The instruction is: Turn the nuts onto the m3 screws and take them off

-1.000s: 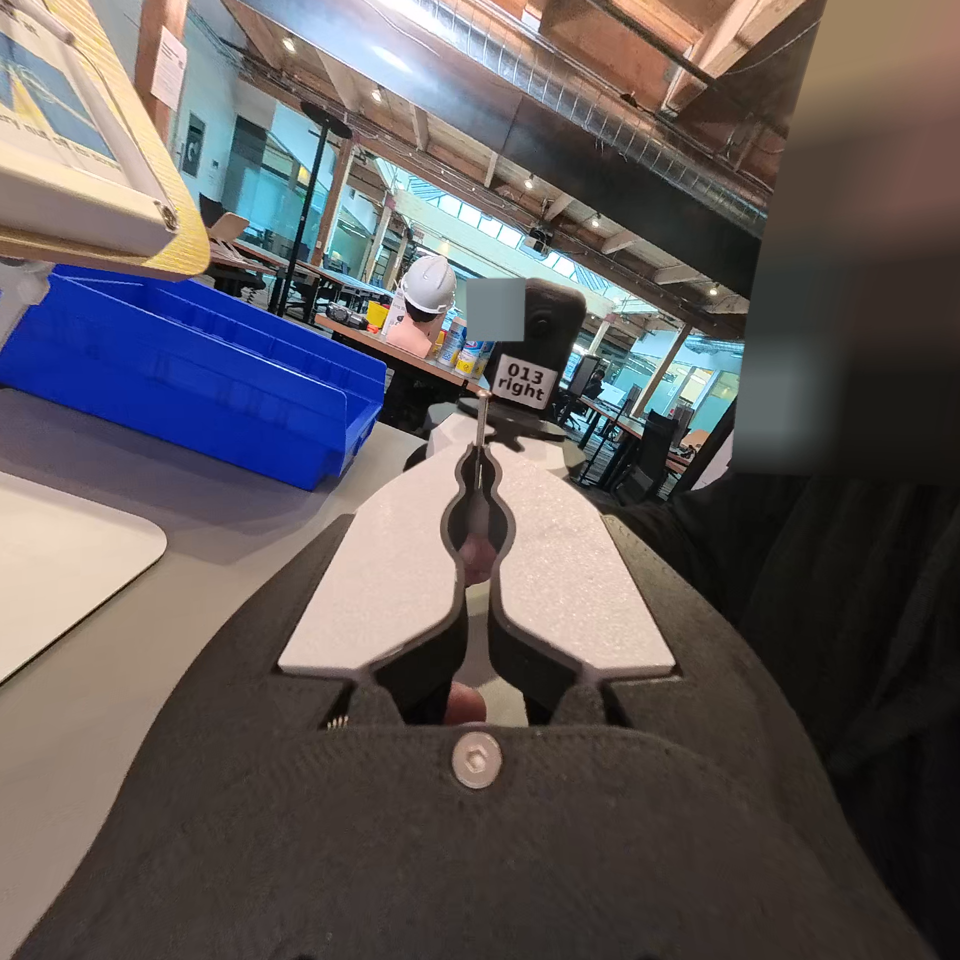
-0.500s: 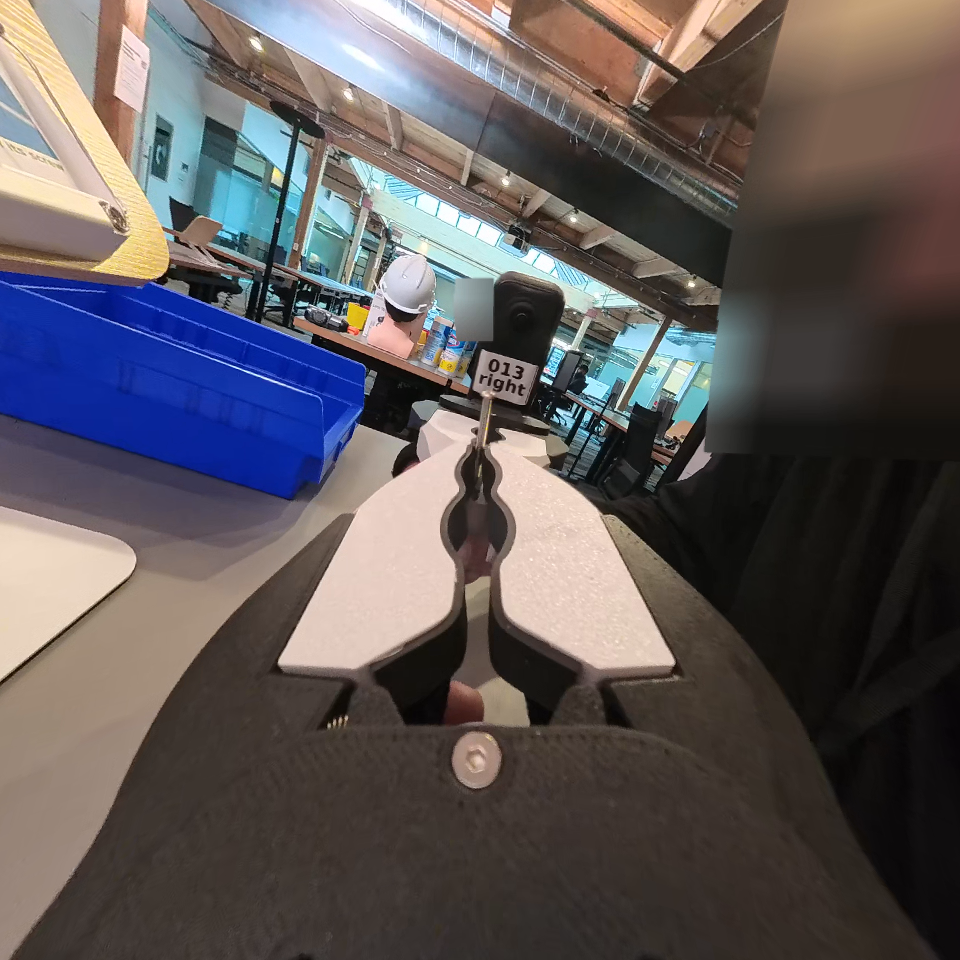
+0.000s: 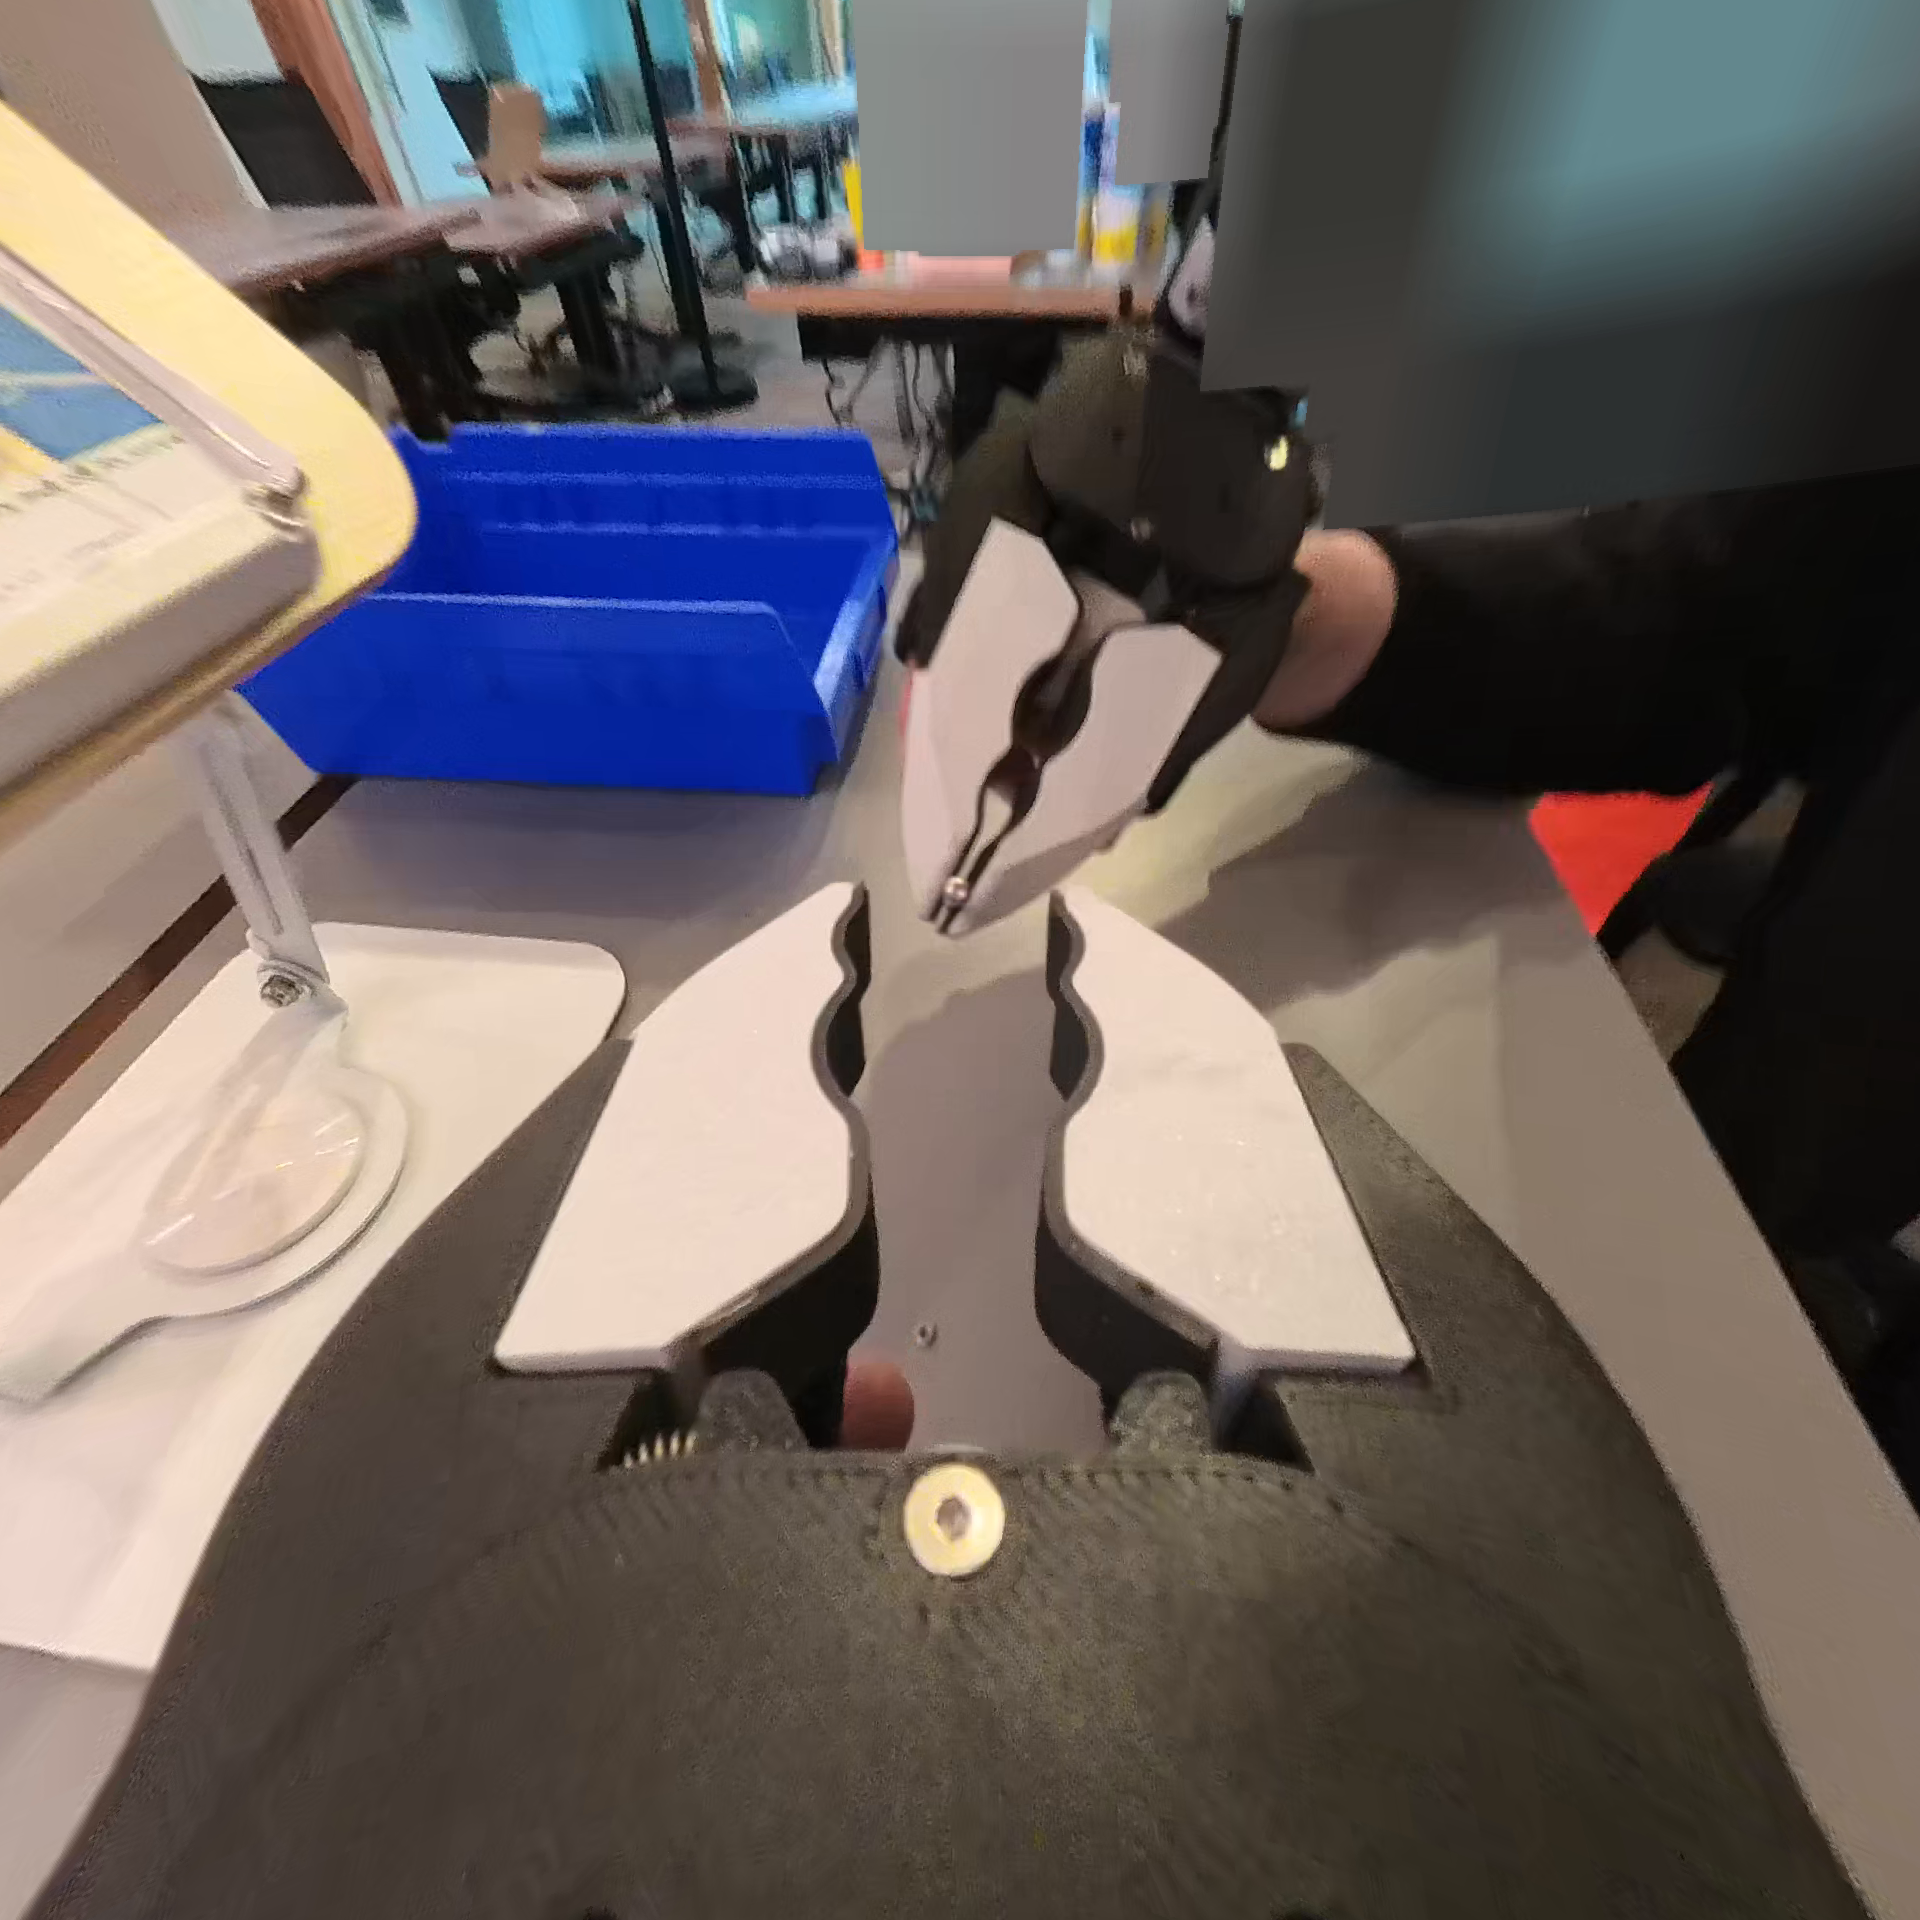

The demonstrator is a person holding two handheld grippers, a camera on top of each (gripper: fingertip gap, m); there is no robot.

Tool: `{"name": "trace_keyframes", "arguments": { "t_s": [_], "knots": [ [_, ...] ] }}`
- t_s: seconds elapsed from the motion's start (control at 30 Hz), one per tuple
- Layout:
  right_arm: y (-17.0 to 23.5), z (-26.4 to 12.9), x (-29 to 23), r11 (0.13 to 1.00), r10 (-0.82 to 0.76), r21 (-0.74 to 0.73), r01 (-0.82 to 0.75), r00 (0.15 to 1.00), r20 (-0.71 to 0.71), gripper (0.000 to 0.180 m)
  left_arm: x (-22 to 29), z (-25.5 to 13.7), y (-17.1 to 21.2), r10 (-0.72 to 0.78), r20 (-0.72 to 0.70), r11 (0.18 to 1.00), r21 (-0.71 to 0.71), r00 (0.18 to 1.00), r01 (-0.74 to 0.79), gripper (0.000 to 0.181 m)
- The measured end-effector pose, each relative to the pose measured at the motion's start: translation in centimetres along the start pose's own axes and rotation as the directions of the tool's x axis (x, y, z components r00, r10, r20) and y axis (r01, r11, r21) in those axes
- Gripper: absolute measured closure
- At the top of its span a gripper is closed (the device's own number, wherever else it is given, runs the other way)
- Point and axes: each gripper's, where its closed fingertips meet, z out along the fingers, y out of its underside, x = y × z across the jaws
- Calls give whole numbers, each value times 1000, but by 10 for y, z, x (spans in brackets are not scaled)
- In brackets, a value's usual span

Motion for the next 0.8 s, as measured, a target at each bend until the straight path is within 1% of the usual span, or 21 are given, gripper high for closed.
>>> {"name": "trace_keyframes", "arguments": {
  "t_s": [0.1,0.2,0.3,0.33,0.4,0.5,0.57,0.67,0.8],
  "knots": [
    [1,1,0,996,-71,-55,70,997,-21,178,4,9,11,114,31,987,-122,993,-109,148],
    [6,3,-1,979,-162,-130,157,986,-26,178,6,17,18,185,50,967,-188,982,-172,152],
    [6,4,-5,968,-208,-151,202,978,-25,178,8,20,20,204,50,962,-198,978,-190,155],
    [6,5,-6,967,-212,-149,206,977,-23,178,6,19,23,227,66,953,-221,972,-208,153],
    [5,4,-10,965,-223,-147,218,975,-18,178,10,19,23,231,51,950,-226,972,-215,151],
    [6,4,-12,958,-242,-161,236,970,-18,178,9,17,28,301,62,918,-288,952,-271,160],
    [5,4,-12,960,-239,-156,233,971,-18,178,13,18,27,307,44,916,-283,951,-283,167],
    [5,5,-12,959,-240,-156,234,971,-19,178,10,17,28,327,58,909,-291,943,-297,175],
    [5,6,-13,960,-241,-154,235,970,-21,178,8,16,31,346,64,900,-305,936,-312,177]
  ]
}}
